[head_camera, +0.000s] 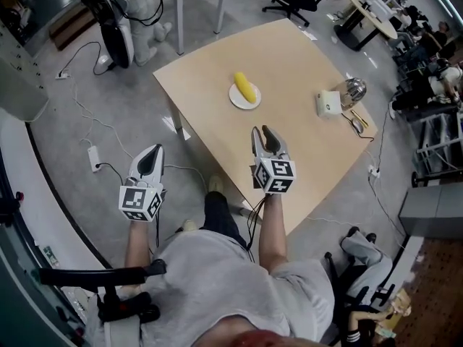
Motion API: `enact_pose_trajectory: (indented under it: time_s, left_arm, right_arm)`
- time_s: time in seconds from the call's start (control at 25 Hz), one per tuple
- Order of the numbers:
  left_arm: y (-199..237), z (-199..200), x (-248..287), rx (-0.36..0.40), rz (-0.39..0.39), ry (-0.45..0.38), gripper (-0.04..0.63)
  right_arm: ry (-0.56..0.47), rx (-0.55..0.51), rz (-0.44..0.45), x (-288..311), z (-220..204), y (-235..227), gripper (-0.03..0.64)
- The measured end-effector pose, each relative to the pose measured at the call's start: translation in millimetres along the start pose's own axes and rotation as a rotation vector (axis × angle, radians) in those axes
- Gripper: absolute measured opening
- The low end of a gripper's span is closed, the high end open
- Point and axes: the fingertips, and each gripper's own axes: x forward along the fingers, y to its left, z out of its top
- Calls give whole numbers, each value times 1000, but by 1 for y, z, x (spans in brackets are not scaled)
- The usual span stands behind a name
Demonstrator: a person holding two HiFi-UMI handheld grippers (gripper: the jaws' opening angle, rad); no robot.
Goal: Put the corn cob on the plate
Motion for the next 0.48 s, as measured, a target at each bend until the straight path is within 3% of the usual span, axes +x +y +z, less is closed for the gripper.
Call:
enact_pose_trajectory:
  time_s: [0.48]
  left_arm:
    - [-18,11,-12,20,-50,-42,20]
  right_arm:
    - [-50,-55,-20,-52,2,35,86]
